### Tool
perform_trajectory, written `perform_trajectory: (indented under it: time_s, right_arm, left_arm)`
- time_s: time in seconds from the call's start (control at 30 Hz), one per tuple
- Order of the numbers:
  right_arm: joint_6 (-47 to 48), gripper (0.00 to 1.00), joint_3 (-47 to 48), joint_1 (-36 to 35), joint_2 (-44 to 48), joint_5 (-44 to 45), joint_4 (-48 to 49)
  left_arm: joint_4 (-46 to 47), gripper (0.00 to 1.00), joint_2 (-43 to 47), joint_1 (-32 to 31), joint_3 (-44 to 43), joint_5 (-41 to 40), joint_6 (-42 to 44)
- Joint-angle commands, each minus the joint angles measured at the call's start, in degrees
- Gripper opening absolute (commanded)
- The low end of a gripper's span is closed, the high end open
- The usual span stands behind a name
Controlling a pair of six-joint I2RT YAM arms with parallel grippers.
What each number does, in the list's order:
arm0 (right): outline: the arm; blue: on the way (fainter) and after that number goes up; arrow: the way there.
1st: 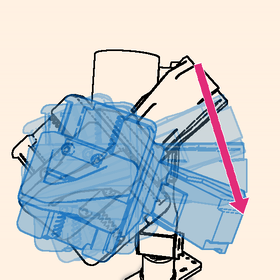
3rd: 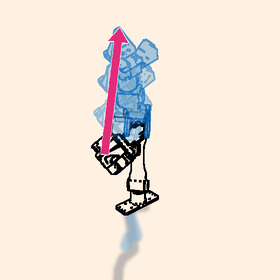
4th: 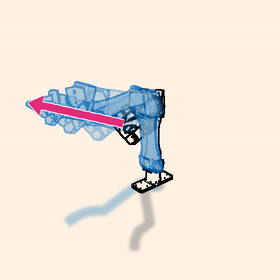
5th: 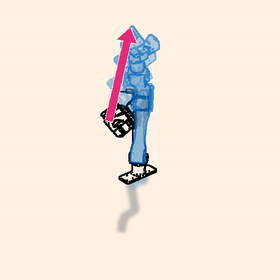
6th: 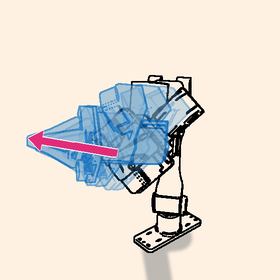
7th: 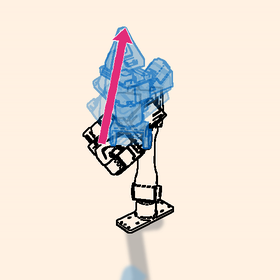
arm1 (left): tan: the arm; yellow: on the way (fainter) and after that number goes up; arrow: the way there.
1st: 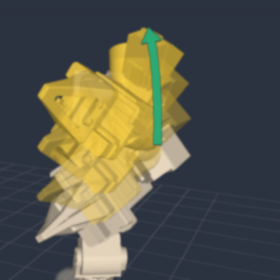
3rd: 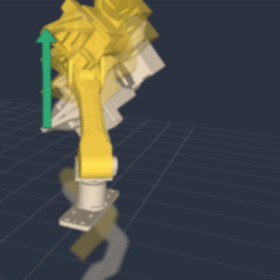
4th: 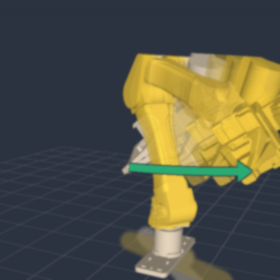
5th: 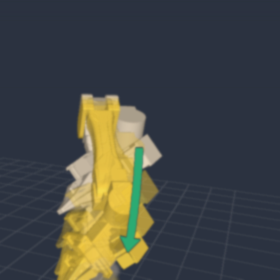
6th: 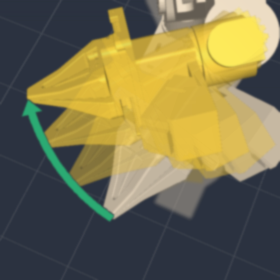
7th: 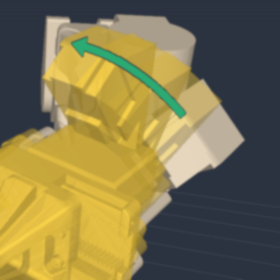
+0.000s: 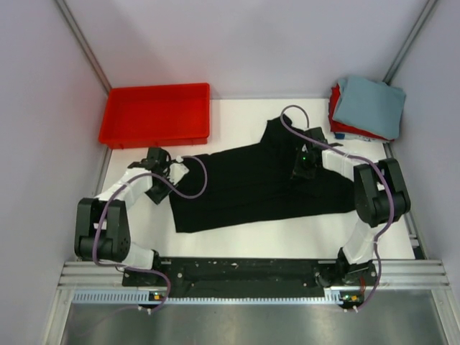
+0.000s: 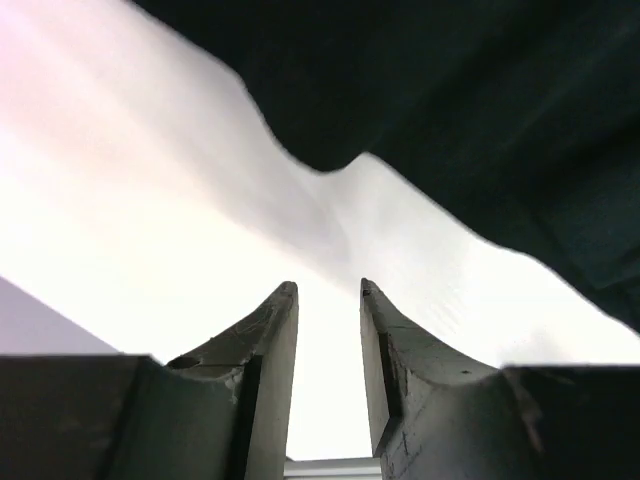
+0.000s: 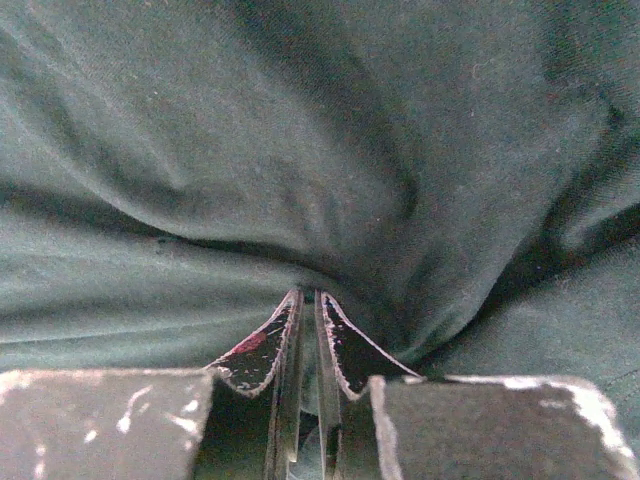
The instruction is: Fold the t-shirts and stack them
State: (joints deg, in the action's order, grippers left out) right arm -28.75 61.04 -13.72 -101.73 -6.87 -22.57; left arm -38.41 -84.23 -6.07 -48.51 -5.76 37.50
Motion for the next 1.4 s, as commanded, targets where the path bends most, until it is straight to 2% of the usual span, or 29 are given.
perform_trajectory:
  time_s: [0.0, 0.07, 0.13, 0.17, 0.23, 0.3, 0.47, 0.53, 0.73, 0.8, 0.83, 0.93, 1.03, 1.13, 1.17, 1.23, 1.27, 1.33, 1.37]
  right_arm:
    - [4.4, 0.1, 3.3, 0.0, 2.8, 0.2, -4.0]
    - [5.0, 0.17, 5.0, -0.1, 6.1, 0.7, -5.3]
    - [5.2, 0.29, 6.7, 0.0, 10.0, 4.0, -7.3]
    - [5.0, 0.35, 7.3, 0.2, 11.7, 6.3, -9.0]
    - [3.4, 0.53, 6.5, 1.6, 15.1, 10.2, -11.7]
    - [1.5, 0.62, 3.1, 4.2, 18.4, 11.1, -12.6]
    - [-0.8, 0.65, -6.3, 9.0, 22.2, 10.0, -12.2]
    - [-1.0, 0.64, -8.8, 10.4, 21.4, 7.4, -10.8]
    - [-2.1, 0.54, -10.9, 12.0, 15.9, 7.1, -7.4]
    - [-2.2, 0.52, -11.1, 12.0, 14.4, 7.1, -6.8]
    - [-2.1, 0.51, -11.2, 12.0, 13.7, 7.0, -6.3]
    - [-1.9, 0.42, -11.3, 12.0, 12.9, 5.9, -5.6]
    - [-1.5, 0.28, -11.5, 12.0, 13.7, 6.4, -5.6]
    - [-0.7, 0.12, -11.9, 12.0, 15.1, 8.1, -5.9]
    - [-0.4, 0.11, -12.0, 12.0, 15.6, 8.4, -6.0]
    - [0.4, 0.11, -11.8, 12.0, 16.0, 8.4, -6.3]
    - [1.0, 0.08, -11.6, 12.0, 16.0, 8.4, -6.4]
    - [1.6, 0.0, -11.1, 12.0, 16.2, 8.0, -7.1]
    - [1.8, 0.0, -10.8, 11.8, 16.4, 8.1, -7.5]
  left_arm:
    - [-3.3, 0.38, 4.1, 0.9, -2.6, -0.7, 2.0]
    - [-5.9, 0.4, 6.7, 0.2, -5.4, 4.2, 0.7]
    - [-7.5, 0.44, 9.1, -3.3, -6.4, 8.0, -0.1]
    - [-7.6, 0.47, 9.9, -5.3, -6.2, 8.7, 0.0]
    - [-6.7, 0.52, 10.8, -9.7, -4.0, 9.6, 0.8]
    - [-4.0, 0.56, 11.3, -13.3, -0.8, 9.5, 2.2]
    - [0.5, 0.61, 9.7, -16.3, 2.0, 12.3, 4.9]
    - [2.1, 0.62, 8.7, -16.3, 2.7, 12.4, 5.9]
    - [6.9, 0.6, 5.4, -16.3, 6.3, 8.8, 8.0]
    - [9.6, 0.56, 4.8, -16.3, 7.7, 6.3, 7.6]
    - [10.9, 0.53, 4.7, -16.3, 8.1, 3.6, 7.2]
    - [12.5, 0.41, 5.2, -16.3, 8.3, 2.4, 5.5]
    - [12.7, 0.38, 6.1, -16.3, 8.9, 2.7, 4.7]
    - [13.5, 0.31, 6.4, -16.3, 9.7, 2.2, 4.7]
    - [14.0, 0.23, 6.1, -16.2, 10.0, 1.6, 4.6]
    - [14.1, 0.13, 5.7, -16.2, 9.7, 0.8, 4.3]
    - [13.7, 0.08, 5.6, -16.3, 9.3, 0.9, 3.9]
    - [12.4, 0.05, 6.0, -16.2, 8.3, 1.4, 3.2]
    - [11.5, 0.02, 6.4, -16.2, 7.7, 1.9, 2.8]
